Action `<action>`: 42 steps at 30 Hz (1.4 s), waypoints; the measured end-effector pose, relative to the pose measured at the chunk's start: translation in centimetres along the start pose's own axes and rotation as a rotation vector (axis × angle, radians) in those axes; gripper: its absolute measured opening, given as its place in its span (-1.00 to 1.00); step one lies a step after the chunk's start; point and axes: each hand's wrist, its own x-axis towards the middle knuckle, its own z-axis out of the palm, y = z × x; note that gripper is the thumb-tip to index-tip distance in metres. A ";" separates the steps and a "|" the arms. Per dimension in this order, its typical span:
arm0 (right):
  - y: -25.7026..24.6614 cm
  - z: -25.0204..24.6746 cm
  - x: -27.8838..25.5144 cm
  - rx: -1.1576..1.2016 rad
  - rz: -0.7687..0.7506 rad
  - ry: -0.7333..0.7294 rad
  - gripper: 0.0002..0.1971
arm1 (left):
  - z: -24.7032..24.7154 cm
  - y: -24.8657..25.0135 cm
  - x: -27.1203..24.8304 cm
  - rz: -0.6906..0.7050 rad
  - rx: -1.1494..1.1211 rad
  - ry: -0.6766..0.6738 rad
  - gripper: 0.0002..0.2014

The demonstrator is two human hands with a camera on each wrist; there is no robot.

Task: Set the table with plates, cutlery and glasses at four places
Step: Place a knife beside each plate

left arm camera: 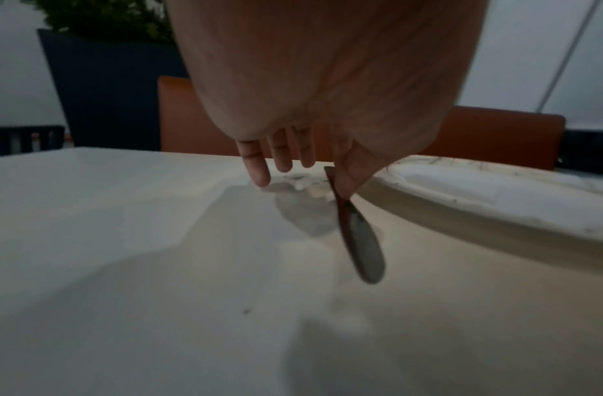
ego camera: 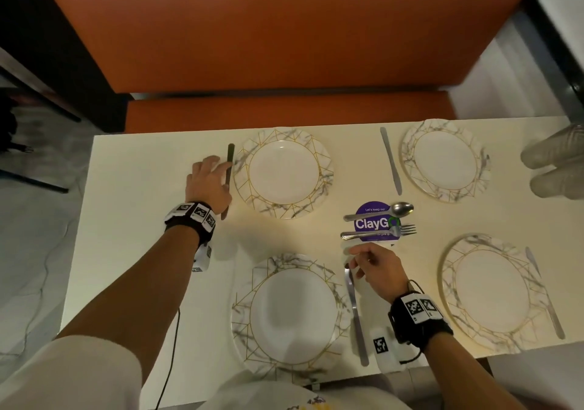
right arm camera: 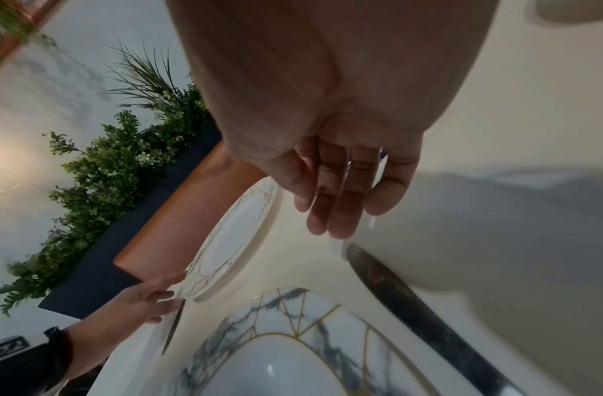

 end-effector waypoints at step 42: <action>0.6 0.9 0.7 -0.038 -0.013 -0.019 -0.75 | -0.9 -0.7 1.0 -0.010 0.145 -0.140 -0.42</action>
